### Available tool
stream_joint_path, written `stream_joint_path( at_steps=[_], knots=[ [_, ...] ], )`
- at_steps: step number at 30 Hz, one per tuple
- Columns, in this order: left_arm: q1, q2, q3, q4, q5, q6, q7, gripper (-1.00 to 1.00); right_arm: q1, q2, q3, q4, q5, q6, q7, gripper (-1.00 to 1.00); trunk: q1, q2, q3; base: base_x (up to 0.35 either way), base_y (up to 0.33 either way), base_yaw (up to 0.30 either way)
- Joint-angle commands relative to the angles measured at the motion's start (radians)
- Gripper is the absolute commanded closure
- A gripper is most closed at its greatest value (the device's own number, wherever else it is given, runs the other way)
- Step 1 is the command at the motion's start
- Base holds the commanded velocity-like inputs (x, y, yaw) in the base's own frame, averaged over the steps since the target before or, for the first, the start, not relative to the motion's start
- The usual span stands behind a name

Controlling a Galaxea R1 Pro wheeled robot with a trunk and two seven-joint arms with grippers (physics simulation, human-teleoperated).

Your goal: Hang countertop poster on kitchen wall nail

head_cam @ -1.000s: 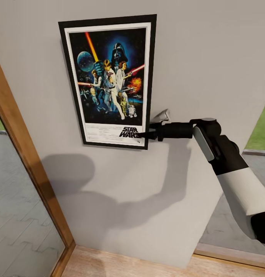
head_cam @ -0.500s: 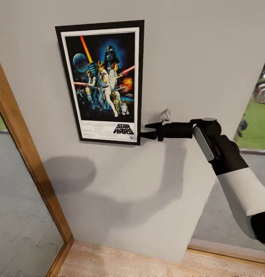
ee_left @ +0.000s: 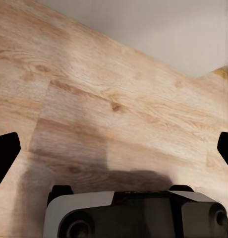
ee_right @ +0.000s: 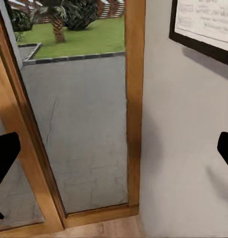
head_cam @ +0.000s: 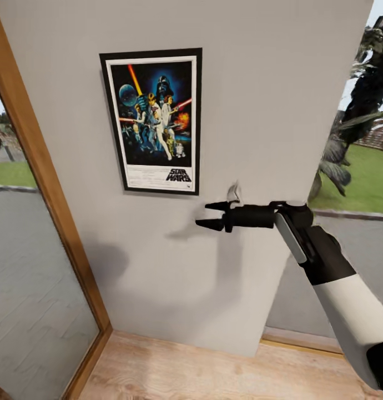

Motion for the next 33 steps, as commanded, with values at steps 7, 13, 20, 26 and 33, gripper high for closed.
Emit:
stream_joint_path(
  at_steps=[7,13,20,26,33],
  knots=[
    [0.001,0.0,0.001,0.0,0.009,0.01,-0.038,-1.0,0.12,-0.002,-0.003,-0.008,-0.011,-0.011,0.0,-1.0,0.0,-0.002,-0.002,-0.307,0.0,0.0],
    [0.001,0.0,0.002,0.005,0.01,0.011,-0.042,-1.0,0.284,-0.007,-0.005,-0.003,-0.033,-0.103,0.002,-1.0,0.0,-0.002,-0.002,-0.107,0.0,0.0],
    [0.001,-0.001,-0.005,0.009,0.013,0.012,-0.045,-1.0,0.536,-0.063,-0.007,0.227,-0.036,-0.239,0.002,-1.0,0.0,-0.002,-0.002,-0.012,0.0,0.0],
    [0.001,-0.016,0.0,0.03,0.012,0.012,-0.038,-1.0,0.554,-0.083,-0.005,0.755,-0.034,-0.473,-0.009,-1.0,0.0,-0.002,-0.002,0.0,0.0,0.0],
    [0.001,-0.029,-0.001,0.258,0.007,-0.097,-0.022,-1.0,0.566,-0.081,-0.001,1.307,-0.035,-0.653,-0.317,-1.0,0.0,-0.002,-0.002,0.0,0.0,0.0]
  ],
)
